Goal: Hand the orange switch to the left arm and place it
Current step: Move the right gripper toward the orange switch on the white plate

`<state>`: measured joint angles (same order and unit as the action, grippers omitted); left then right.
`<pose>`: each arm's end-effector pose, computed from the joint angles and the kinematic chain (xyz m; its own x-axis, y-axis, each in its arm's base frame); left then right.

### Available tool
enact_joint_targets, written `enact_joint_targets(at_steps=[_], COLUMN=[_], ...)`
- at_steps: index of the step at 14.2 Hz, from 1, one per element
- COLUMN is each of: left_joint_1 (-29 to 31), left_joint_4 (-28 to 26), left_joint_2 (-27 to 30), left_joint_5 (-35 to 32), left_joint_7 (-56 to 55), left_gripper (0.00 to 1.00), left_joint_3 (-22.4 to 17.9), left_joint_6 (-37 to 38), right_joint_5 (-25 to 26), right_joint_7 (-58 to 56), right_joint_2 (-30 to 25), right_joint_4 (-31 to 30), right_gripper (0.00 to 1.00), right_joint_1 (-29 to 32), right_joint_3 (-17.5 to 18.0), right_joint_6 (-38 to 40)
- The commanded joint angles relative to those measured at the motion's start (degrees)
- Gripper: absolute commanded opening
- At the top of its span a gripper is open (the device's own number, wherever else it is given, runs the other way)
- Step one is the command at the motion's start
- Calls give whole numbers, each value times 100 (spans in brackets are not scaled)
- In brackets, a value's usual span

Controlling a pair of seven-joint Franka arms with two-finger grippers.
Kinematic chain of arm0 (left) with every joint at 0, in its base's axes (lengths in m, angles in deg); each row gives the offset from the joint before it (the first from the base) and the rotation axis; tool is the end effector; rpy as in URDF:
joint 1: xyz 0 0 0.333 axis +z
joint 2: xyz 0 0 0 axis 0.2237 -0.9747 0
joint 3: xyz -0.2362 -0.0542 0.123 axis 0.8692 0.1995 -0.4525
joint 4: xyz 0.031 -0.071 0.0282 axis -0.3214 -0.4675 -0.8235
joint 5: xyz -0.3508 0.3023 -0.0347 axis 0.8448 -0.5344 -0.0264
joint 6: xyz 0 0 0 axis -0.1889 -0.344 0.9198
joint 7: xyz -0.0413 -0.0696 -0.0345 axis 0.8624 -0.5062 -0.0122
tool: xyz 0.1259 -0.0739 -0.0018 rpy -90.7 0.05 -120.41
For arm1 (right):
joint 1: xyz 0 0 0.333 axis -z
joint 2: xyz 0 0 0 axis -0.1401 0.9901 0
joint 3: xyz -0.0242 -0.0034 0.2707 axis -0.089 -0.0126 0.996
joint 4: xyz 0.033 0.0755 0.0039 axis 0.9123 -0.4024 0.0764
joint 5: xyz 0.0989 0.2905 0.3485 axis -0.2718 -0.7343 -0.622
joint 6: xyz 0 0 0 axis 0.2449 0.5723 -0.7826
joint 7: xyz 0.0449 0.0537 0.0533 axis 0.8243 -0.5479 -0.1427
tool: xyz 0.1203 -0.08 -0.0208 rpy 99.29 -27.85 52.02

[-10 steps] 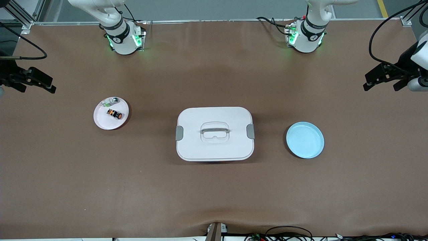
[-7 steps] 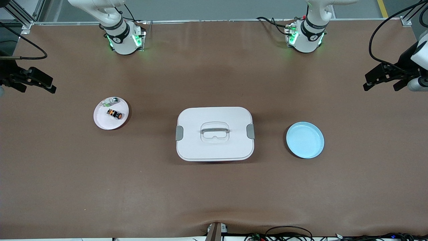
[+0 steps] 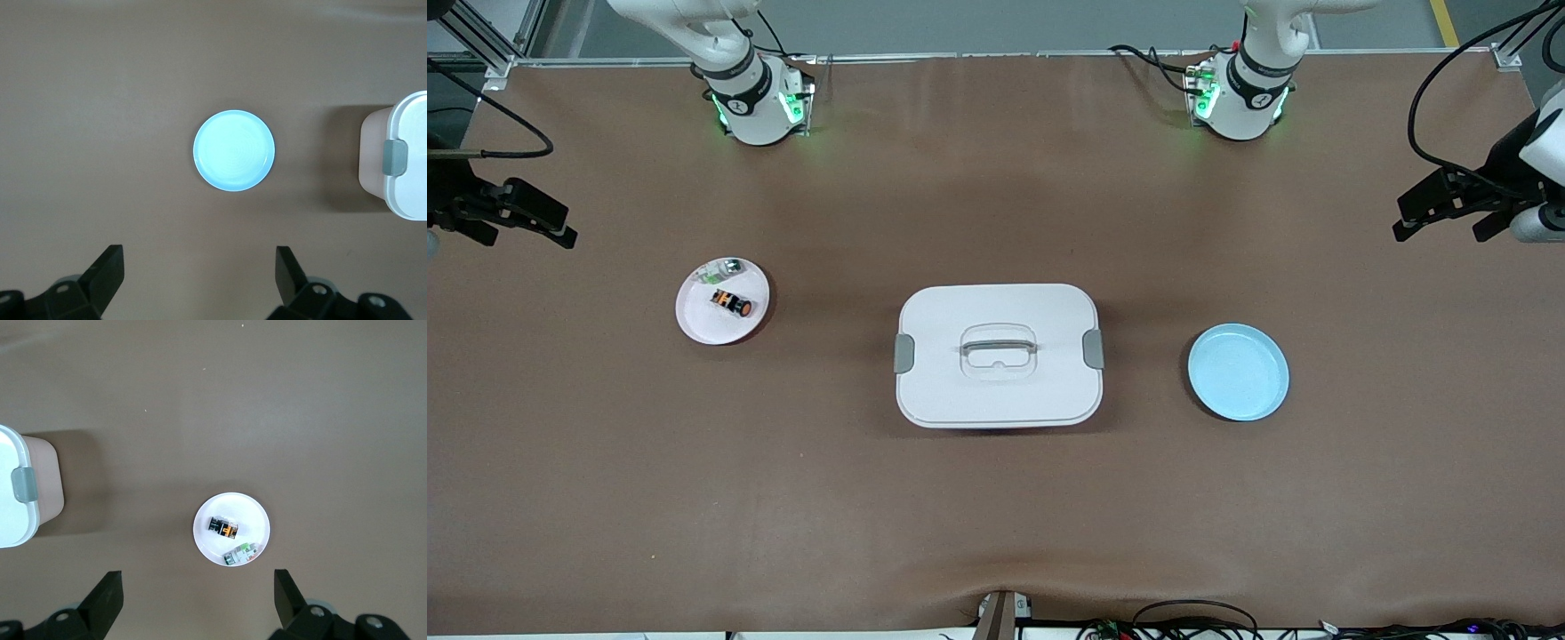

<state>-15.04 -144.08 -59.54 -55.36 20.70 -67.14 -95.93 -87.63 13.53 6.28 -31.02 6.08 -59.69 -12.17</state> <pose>0.6190 -0.0315 0.5494 0.9982 0.0016 0.0606 -0.0009 -0.9992 0.0412 0.6274 0.0098 0.5699 0.9983 -0.0581 0.0056 -0.0579 -0.9980 -0.0253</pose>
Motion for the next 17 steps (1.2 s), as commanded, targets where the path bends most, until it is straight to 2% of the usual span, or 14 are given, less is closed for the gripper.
enact_joint_targets(at_steps=[1,5,10,12,17], left_joint_1=[-17,-8,-25,1,18], left_joint_4=[156,156,156,156,147], left_joint_2=[-65,-65,-65,-74,-83], left_joint_5=[-92,-101,-118,-101,-101], left_joint_7=[-29,-20,-29,24,-20], left_gripper=[100,100,100,100,100], left_joint_3=[-21,-21,-21,-21,-21], left_joint_6=[122,122,122,122,122], right_joint_5=[-4,-75,-4,-4,-13], right_joint_7=[10,-87,-87,-43,-34], right_joint_2=[72,520,758,758,425], right_joint_4=[-46,-29,-160,-598,-2082], right_gripper=[100,100,100,100,100], right_joint_1=[-67,-14,-49,-23,4], right_joint_3=[-5,-14,-14,-14,-23], right_joint_6=[-16,-16,-7,-208,-1296])
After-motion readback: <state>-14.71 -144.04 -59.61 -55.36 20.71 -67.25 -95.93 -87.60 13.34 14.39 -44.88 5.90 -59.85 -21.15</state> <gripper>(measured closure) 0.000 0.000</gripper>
